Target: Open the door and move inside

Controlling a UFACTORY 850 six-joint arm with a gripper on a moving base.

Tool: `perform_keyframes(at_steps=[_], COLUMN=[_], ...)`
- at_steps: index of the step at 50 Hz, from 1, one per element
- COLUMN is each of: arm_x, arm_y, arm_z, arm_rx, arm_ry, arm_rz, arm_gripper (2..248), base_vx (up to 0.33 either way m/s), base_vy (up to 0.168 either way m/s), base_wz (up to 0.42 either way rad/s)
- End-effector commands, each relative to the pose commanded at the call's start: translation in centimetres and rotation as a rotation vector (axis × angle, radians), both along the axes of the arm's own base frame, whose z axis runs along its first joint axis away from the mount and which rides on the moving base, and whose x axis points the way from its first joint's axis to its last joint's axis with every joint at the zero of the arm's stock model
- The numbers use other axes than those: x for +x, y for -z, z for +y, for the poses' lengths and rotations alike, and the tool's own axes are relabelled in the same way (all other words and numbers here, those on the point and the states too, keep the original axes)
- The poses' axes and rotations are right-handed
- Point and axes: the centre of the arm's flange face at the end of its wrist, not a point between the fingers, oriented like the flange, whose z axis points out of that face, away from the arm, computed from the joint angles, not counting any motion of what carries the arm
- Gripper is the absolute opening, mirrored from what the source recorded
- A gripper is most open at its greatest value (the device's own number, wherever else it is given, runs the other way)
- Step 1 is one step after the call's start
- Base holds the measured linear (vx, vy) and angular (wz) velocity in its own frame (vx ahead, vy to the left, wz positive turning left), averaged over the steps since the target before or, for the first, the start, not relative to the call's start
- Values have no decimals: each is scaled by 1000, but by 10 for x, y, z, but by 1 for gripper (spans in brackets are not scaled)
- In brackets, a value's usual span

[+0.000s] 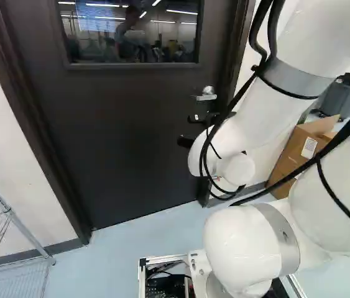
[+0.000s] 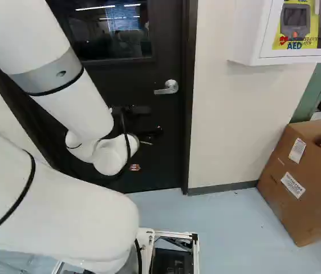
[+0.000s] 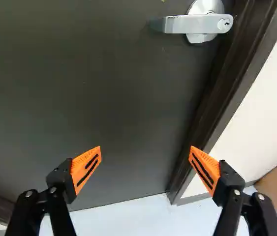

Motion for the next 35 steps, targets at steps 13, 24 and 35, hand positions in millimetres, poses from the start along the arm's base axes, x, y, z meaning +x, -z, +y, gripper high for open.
perform_keyframes(at_steps=[13,24,35], arm_x=[0,10,21], arm_y=[0,-1,-6], arm_z=[0,0,0], arm_rx=[0,0,0], arm_ry=[0,0,0], arm_rz=[0,5,-3], arm_gripper=[247,247,247], base_vx=[97,1,0], base_vy=[8,1,0], base_wz=[-13,0,0])
